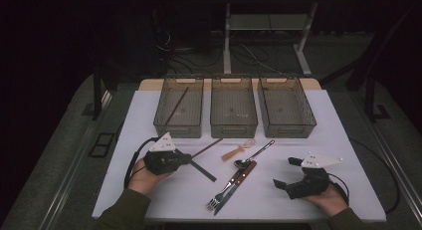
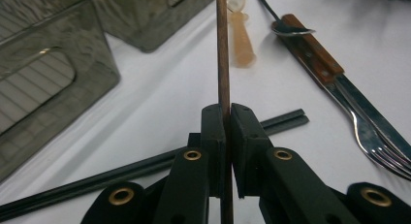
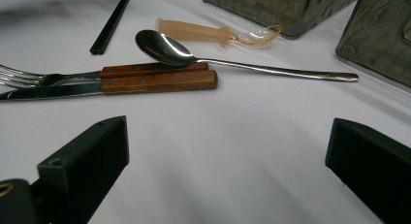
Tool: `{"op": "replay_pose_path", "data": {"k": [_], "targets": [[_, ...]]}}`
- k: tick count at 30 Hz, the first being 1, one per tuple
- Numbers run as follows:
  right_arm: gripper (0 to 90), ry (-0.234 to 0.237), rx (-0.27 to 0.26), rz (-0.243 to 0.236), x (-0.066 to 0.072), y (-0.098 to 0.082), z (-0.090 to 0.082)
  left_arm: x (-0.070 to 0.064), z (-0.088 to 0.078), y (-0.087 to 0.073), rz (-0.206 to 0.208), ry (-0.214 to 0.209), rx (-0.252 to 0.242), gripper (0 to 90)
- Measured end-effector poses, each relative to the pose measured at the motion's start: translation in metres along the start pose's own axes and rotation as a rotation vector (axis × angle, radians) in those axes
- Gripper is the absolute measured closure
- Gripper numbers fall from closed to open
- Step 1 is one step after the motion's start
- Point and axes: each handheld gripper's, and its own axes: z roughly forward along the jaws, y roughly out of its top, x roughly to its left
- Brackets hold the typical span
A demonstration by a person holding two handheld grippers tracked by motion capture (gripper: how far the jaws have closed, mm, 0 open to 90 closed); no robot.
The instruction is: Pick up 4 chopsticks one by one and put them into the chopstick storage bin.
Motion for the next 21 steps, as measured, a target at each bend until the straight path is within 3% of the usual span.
{"op": "replay_pose_path", "data": {"k": [12, 21], "targets": [[1.6, -0.001, -0.001, 0.000, 0.000, 0.000, 0.000, 0.014, -0.003, 0.011, -0.030, 0.051, -0.016, 84.7], [1.6, -0.002, 0.000, 0.003, 0.000, 0.000, 0.000, 0.028, -0.004, 0.021, -0.048, 0.061, -0.043, 84.7]]}}
